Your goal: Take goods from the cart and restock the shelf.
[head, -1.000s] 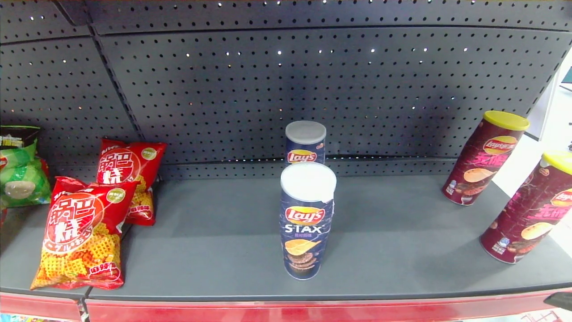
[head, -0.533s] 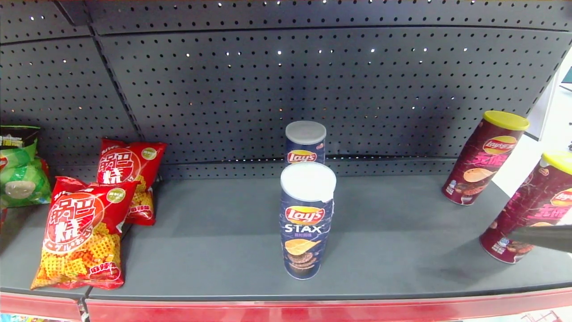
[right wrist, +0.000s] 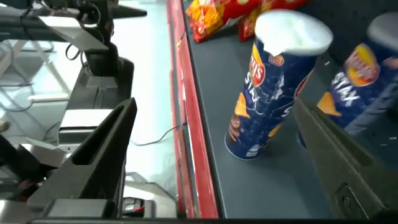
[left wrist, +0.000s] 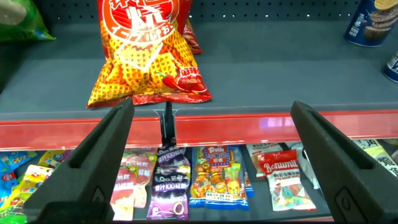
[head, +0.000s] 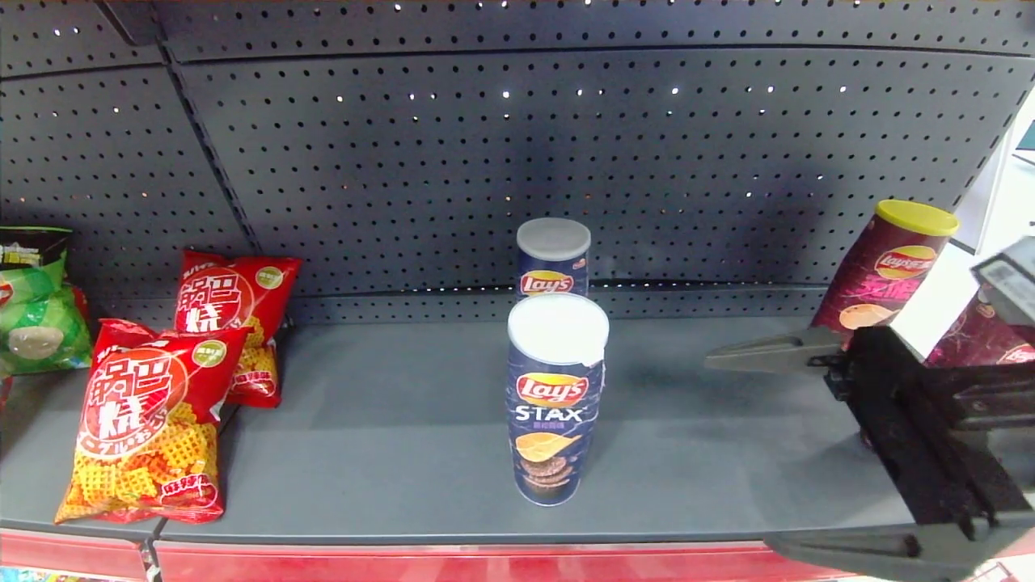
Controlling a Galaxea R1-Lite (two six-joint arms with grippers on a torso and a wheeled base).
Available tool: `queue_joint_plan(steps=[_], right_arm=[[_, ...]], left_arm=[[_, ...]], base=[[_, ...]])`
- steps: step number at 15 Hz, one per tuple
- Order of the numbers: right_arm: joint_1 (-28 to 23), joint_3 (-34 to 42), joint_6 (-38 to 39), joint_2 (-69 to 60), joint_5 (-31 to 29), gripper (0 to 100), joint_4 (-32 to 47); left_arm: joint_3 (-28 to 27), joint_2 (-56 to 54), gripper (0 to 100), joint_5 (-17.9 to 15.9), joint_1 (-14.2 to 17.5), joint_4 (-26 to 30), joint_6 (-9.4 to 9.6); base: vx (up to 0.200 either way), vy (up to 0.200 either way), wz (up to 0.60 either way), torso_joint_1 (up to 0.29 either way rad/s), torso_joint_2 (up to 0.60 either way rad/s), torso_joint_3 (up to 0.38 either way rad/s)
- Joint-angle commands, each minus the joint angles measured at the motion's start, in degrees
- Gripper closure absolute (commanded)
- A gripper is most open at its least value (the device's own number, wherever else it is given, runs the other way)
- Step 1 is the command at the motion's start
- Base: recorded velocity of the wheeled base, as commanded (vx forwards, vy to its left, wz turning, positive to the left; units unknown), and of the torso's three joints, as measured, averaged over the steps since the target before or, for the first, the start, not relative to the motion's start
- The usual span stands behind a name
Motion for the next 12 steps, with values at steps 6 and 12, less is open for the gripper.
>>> queue_joint_plan(steps=[6, 12], right_arm=[[0.12, -7.63, -0.87, 13.88, 0.46, 0, -0.16], [-0.76, -9.57, 0.19, 19.51, -0.07, 0, -6.05]], left_arm=[[0.0, 0.06, 0, -0.02, -0.02, -0.01, -0.1], [0.0, 0.06, 0, -0.02, -0.02, -0.01, -0.01]], base=[[0.0, 0.0, 0.0, 0.0, 0.0, 0.0], [0.0, 0.0, 0.0, 0.0, 0.0, 0.0]])
